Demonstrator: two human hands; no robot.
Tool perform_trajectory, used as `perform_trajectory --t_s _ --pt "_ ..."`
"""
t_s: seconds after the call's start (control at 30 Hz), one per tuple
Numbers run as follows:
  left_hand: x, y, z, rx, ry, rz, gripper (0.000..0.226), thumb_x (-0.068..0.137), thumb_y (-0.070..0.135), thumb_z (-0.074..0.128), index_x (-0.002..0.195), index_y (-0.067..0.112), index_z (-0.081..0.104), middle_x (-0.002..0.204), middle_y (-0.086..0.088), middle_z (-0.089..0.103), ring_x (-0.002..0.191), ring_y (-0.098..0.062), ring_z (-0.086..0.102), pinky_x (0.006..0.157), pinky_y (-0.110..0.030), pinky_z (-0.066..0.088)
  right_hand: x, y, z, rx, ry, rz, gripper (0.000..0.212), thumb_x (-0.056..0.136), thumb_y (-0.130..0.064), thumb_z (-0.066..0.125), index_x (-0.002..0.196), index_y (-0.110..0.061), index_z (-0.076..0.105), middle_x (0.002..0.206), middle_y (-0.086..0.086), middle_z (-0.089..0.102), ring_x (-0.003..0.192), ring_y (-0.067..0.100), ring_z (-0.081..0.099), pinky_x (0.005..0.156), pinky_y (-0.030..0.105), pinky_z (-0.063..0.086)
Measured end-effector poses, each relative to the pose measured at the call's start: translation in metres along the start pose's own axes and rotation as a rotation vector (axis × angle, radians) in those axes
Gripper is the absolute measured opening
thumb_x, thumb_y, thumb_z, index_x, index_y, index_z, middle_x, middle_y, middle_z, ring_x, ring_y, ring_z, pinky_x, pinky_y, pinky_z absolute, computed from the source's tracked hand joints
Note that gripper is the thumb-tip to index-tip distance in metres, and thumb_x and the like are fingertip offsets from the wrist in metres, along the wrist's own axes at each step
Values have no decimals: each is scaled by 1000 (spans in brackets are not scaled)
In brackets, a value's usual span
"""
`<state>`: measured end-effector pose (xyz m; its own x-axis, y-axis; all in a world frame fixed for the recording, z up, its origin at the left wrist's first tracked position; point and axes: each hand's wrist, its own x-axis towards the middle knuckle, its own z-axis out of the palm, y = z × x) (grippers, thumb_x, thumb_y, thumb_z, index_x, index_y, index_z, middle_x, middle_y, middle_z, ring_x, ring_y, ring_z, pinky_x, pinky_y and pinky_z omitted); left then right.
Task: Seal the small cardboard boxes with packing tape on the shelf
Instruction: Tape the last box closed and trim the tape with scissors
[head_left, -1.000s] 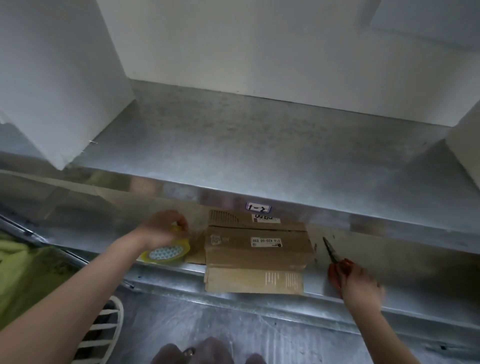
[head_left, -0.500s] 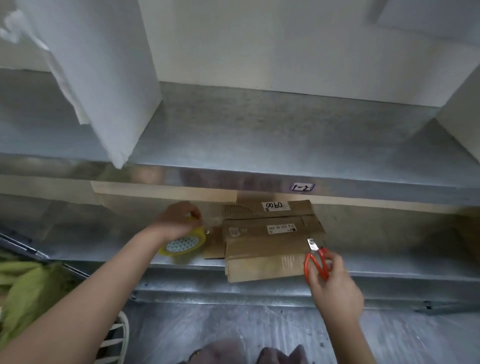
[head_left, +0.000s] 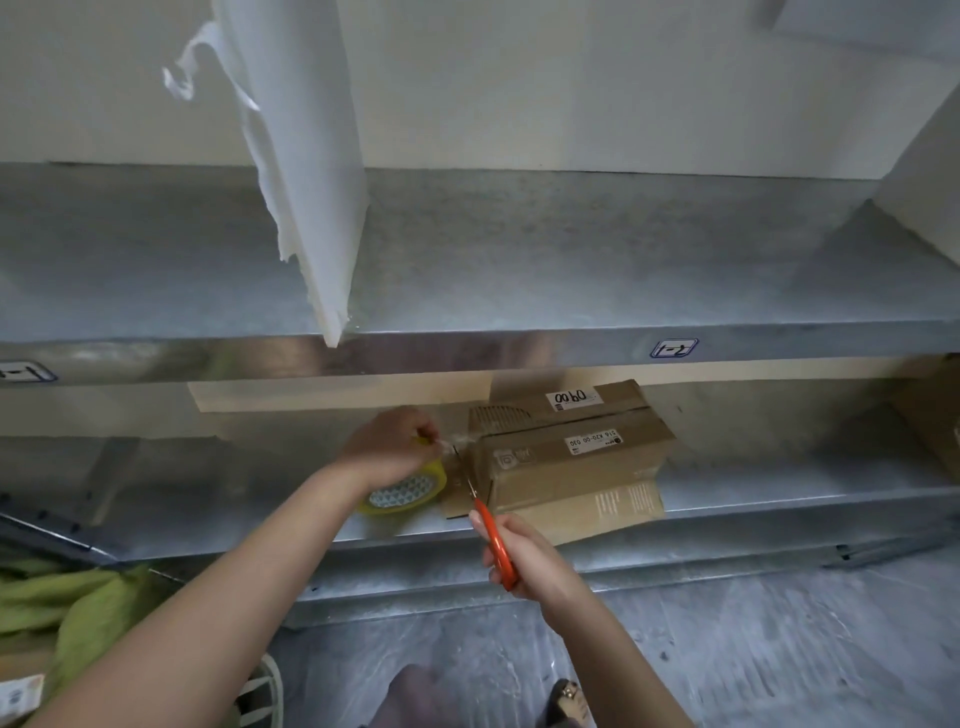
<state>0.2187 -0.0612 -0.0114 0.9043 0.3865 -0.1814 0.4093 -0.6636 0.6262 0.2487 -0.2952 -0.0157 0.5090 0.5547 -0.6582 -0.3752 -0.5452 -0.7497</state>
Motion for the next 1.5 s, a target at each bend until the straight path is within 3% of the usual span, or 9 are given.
perform_trajectory --t_s 0.13,0.3,0.6,0.77,0.97,1.2,1.5 --pt "2 -1 -3 1 -4 32 12 84 41 65 77 39 55 91 19 56 84 0 53 69 -23 40 6 -7 6 37 4 -15 52 82 -64 61 107 -18 62 72 -3 62 65 11 57 66 25 40" --pt "5 -5 -5 -9 -28 68 11 84 41 64 79 39 55 92 19 55 85 -1 53 69 -21 39 12 -6 5 105 7 -12 38 88 -52 63 103 -17 62 70 -1 61 59 10 56 57 19 42" --pt "13 -9 -2 30 -56 118 10 86 43 60 78 42 54 94 22 53 87 0 52 70 -21 38 20 -3 -1 9 83 -80 26 94 -37 61 88 -12 60 60 -1 57 59 13 57 83 34 49" --pt "16 -9 -4 -4 -16 148 13 86 39 62 76 41 54 91 17 55 86 -2 54 72 -24 42 25 -4 2 89 -18 29 25 92 -45 61 91 -20 58 62 -5 56 58 10 51 69 27 41" --pt "17 -6 -2 68 -3 146 11 85 40 62 78 38 55 92 17 54 84 -3 53 67 -20 38 23 2 -9 76 -216 95 58 70 -78 64 108 -34 56 76 -6 52 65 9 46 68 27 39" --pt "16 -7 2 28 -80 122 8 84 42 62 79 38 58 94 20 55 88 0 52 77 -25 45 30 2 -15 79 -193 105 64 74 -73 64 121 -30 53 76 -7 48 66 9 42 69 26 38" --pt "19 -8 -17 -60 -36 149 6 78 42 62 73 41 58 85 19 60 82 3 56 74 -25 46 30 12 -23 117 -194 130 54 81 -68 59 116 -27 52 79 -3 48 68 11 44 74 29 42"
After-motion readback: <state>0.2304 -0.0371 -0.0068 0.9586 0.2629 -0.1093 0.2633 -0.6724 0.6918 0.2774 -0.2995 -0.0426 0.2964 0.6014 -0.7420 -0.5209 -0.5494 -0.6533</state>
